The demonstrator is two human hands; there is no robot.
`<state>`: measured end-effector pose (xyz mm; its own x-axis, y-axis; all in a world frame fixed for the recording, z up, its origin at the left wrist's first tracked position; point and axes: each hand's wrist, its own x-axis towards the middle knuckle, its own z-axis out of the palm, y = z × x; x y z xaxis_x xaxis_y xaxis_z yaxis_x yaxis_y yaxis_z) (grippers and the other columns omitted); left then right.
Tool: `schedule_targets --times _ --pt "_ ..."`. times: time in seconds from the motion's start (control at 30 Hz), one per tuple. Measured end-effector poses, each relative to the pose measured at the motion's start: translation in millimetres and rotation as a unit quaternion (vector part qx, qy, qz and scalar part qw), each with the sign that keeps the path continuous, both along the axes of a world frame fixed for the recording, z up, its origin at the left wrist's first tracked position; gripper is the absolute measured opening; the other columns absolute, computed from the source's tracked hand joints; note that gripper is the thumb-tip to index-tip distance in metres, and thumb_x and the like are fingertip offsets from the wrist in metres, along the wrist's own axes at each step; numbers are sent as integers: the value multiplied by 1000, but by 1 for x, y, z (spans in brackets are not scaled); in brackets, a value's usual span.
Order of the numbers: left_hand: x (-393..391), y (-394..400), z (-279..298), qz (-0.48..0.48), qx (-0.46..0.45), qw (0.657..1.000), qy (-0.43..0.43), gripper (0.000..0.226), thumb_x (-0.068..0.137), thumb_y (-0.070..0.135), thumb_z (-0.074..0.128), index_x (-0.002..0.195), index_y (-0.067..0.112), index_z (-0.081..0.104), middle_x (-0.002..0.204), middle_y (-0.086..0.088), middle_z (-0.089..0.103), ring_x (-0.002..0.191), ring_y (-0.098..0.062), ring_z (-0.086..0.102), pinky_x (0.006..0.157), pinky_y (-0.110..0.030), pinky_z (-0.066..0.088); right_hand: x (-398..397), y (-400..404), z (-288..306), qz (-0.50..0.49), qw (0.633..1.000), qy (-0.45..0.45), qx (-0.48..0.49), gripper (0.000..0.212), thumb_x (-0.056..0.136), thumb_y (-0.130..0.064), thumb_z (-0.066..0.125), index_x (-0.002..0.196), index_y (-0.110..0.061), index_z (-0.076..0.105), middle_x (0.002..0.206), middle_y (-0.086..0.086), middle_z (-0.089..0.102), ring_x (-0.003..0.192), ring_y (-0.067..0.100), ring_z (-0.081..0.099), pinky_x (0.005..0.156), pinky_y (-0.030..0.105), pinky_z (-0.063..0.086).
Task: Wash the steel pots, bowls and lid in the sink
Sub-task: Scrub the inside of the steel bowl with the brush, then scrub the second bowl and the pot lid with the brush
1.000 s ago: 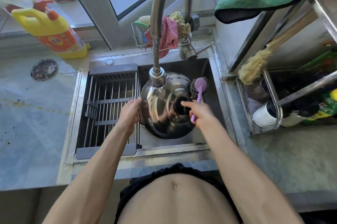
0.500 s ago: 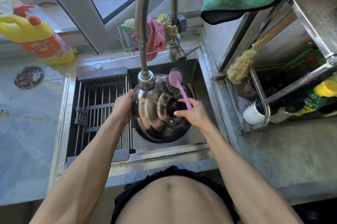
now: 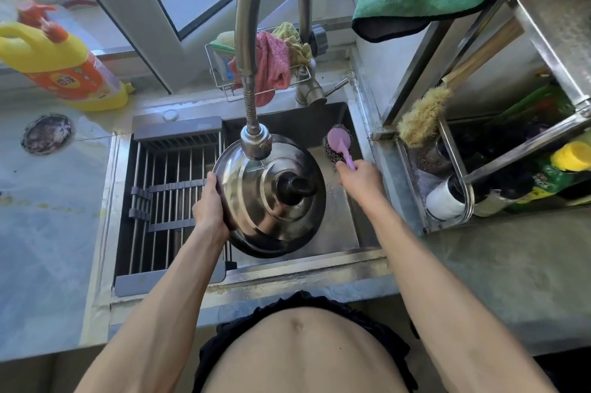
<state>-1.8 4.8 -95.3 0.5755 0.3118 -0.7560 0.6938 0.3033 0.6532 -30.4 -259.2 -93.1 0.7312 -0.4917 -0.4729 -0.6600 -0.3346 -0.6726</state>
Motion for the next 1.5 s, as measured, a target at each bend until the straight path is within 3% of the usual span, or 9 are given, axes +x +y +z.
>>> schedule_targets --times 0.3,0.5,0.67,0.73,0.83,0.97,1.2,1.37,1.5 --pt "9 -2 8 14 20 1000 -2 42 89 55 71 98 14 72 84 -5 79 86 -26 77 87 -44 62 71 0 3 78 992 91 -26 59 91 -43 52 136 -5 45 118 15 68 107 32 66 91 40 53" --pt "27 -16 8 -53 71 996 -3 47 86 61 72 88 13 71 87 -5 77 82 -23 74 83 -38 60 120 3 15 140 986 85 -31 82 95 -42 57 151 -1 14 114 14 69 82 17 66 49 26 38" --pt "30 -14 3 -85 90 992 13 57 85 64 70 97 9 75 95 -10 79 93 -27 75 90 -43 59 143 3 22 172 982 72 -15 120 82 -60 70 155 -5 -8 120 16 67 79 16 66 57 26 45" --pt "27 -16 4 -85 92 992 14 54 86 64 70 90 11 74 96 -10 78 92 -27 75 91 -44 59 150 2 27 168 982 84 -17 111 76 -54 77 152 2 18 99 11 72 60 10 62 48 22 42" --pt "23 -18 4 -73 103 992 4 50 87 62 70 86 12 73 94 -9 78 92 -26 74 92 -44 59 163 1 38 198 973 108 -48 40 75 -38 75 97 -6 66 80 7 74 36 9 49 41 17 35" --pt "19 -21 3 -85 103 991 5 48 87 63 68 86 15 68 91 -7 74 86 -24 70 95 -47 57 168 0 46 225 963 117 -91 24 77 -35 70 77 -13 61 63 1 64 40 11 49 44 20 35" --pt "10 -50 1 -148 81 986 -12 46 99 56 55 84 13 61 86 -9 64 84 -24 61 93 -41 53 113 -23 34 216 967 80 -109 64 83 -77 51 84 -13 51 79 5 57 70 24 55 68 31 44" --pt "-9 -89 -11 -273 112 951 -89 36 107 32 47 78 14 56 74 -3 56 73 -17 54 72 -32 45 42 -37 18 124 986 31 -106 27 89 -34 58 86 -8 65 81 12 64 78 31 62 56 30 39" --pt "-27 -116 -16 -370 79 917 -131 23 107 18 49 86 14 57 77 -2 56 73 -14 53 73 -30 45 -2 -31 13 71 993 -28 -95 21 88 -32 58 87 -12 63 80 8 64 80 31 61 67 36 47"
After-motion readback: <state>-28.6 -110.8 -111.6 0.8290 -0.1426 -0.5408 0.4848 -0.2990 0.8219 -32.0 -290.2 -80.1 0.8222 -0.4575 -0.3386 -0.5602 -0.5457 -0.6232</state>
